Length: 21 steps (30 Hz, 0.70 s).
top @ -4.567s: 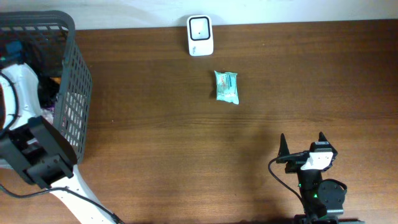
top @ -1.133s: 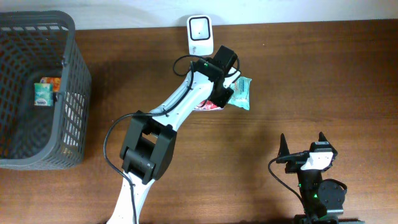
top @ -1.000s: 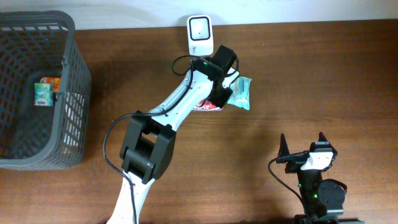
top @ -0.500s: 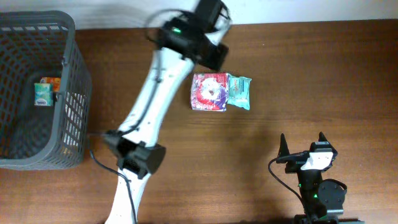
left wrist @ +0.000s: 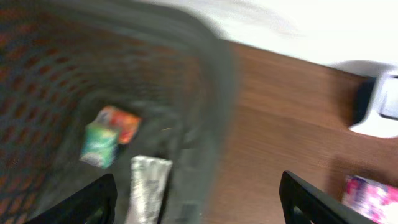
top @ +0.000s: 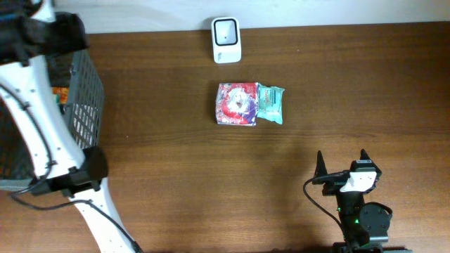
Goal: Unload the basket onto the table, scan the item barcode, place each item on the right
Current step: 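Return the left gripper to the basket and grasp the white Pantene tube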
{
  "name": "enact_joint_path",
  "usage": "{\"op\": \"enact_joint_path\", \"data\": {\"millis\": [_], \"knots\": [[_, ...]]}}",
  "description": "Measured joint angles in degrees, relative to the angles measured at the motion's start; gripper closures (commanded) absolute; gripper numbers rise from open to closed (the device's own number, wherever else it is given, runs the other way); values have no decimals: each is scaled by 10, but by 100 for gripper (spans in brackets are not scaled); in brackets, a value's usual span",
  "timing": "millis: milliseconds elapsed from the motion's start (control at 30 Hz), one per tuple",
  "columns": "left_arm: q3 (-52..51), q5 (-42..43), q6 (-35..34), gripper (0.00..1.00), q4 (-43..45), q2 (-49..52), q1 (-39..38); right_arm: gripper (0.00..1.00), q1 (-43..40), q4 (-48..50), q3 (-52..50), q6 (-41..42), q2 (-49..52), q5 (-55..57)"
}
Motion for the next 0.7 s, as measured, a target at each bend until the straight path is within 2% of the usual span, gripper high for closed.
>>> {"op": "enact_joint_path", "data": {"millis": [100,233,333,367,400,533,567,700], "knots": [[-41,0,0,21,7,-4,67,1,0,0,0,0,0,0],[-131,0,-3,23,35,-8,110,1,0,0,0,0,0,0],[-221,-1,-4,18,63,-8,116,1,0,0,0,0,0,0],[-256,-6,-4,12,74,-9,116,1,0,0,0,0,0,0],[-287,-15,-5,10,83,-9,116,1,0,0,0,0,0,0],[-396,-39,-1,11,117,-9,127,1,0,0,0,0,0,0],[-413,-41,6,16,122,-10,130,1,0,0,0,0,0,0],[-518,-44,45,16,133,-10,148,1,0,0,0,0,0,0]]}}
